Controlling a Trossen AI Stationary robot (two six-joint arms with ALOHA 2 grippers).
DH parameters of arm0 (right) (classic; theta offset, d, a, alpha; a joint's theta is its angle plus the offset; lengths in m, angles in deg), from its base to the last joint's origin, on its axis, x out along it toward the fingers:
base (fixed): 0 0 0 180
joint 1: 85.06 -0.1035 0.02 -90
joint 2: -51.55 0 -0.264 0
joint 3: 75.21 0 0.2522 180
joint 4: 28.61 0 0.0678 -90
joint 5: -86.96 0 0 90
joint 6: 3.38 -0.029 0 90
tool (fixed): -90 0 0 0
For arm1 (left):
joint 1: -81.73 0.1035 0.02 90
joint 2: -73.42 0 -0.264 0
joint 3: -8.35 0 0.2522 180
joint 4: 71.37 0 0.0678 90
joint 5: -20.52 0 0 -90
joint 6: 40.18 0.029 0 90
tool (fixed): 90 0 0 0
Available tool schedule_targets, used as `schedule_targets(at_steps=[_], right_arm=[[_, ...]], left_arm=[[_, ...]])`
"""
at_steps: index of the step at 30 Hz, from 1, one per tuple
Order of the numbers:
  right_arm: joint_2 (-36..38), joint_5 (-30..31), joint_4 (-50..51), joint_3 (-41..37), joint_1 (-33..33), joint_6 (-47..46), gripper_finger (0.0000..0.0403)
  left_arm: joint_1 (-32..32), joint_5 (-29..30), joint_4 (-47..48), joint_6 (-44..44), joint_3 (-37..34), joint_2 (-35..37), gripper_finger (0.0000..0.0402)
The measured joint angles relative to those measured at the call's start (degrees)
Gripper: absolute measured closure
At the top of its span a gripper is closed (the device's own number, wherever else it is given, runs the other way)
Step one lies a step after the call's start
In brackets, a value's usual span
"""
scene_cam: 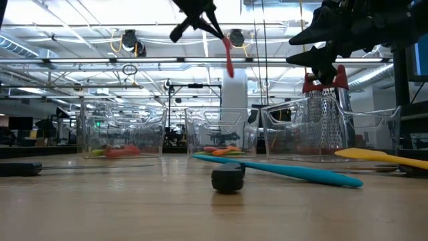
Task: Pick & Place Kitchen Items
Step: Put the red silicone spatula into the middle bin
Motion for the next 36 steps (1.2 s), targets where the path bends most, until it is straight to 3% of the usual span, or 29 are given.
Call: schedule_targets(at_steps=[7, 14, 36], right_arm=[[0.0, 0.03, 0.0, 0.0, 0.0, -0.01, 0.0232], [0.0, 0.05, 0.0, 0.0, 0.0, -0.01, 0.0232], [0.0, 4.63, -0.01, -0.02, 0.0, -0.42, 0.0232]], left_arm=[[10.22, -8.86, -0.68, 8.24, 0.0, 0.0, 0.0401], [16.23, -14.81, -0.08, 11.77, 0.0, -0.71, 0.0401], [19.69, -24.66, -3.06, 12.43, -0.02, -13.78, 0.0401]])
